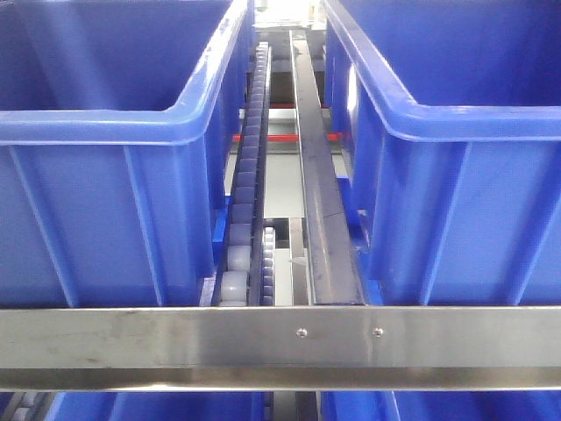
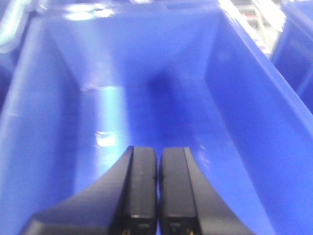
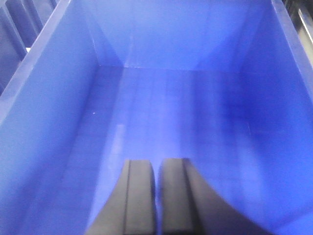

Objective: Pick and sort blue part to right shelf

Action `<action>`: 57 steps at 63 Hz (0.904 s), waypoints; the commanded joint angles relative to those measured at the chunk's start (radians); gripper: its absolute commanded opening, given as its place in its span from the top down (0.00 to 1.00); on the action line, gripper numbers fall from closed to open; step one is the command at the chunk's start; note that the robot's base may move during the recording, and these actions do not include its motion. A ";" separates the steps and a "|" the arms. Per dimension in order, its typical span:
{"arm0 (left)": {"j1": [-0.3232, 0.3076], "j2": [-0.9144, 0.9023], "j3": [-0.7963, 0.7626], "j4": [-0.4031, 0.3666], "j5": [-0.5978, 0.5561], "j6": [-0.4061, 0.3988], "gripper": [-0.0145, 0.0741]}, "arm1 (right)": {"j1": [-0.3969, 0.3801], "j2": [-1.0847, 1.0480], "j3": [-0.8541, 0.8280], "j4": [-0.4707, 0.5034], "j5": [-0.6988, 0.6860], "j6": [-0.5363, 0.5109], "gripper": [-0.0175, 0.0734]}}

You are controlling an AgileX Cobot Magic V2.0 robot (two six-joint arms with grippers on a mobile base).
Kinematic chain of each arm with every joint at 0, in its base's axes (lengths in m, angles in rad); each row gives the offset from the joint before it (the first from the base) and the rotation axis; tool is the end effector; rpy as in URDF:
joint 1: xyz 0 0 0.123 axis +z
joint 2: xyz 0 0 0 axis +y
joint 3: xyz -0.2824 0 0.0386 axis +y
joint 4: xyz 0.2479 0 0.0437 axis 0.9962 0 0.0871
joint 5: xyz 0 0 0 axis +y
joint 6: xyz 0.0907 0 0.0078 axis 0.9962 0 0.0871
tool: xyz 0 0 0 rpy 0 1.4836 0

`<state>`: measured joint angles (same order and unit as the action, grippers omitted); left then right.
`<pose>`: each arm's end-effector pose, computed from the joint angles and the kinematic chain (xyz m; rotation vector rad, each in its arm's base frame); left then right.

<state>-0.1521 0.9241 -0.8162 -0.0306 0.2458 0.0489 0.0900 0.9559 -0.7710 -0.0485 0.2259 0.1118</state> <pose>0.1972 -0.0309 0.3643 0.1625 1.8311 -0.1000 0.2059 0.0176 0.3443 -0.0167 1.8952 0.0950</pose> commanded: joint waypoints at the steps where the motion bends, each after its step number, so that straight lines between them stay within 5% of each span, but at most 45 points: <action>1: 0.022 -0.033 -0.039 -0.003 -0.075 -0.011 0.70 | -0.004 -0.019 -0.041 0.002 -0.063 -0.003 0.74; 17: 0.104 -0.145 0.029 -0.060 -0.090 -0.011 0.70 | -0.004 -0.135 -0.001 0.002 -0.091 -0.003 0.76; 57: 0.104 -0.680 0.419 -0.089 -0.103 -0.011 0.70 | -0.004 -0.658 0.387 0.002 -0.204 -0.003 0.76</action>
<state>-0.0518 0.2811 -0.3821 -0.1089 0.2054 0.0434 0.0900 0.3365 -0.3727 -0.0448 0.1038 0.1118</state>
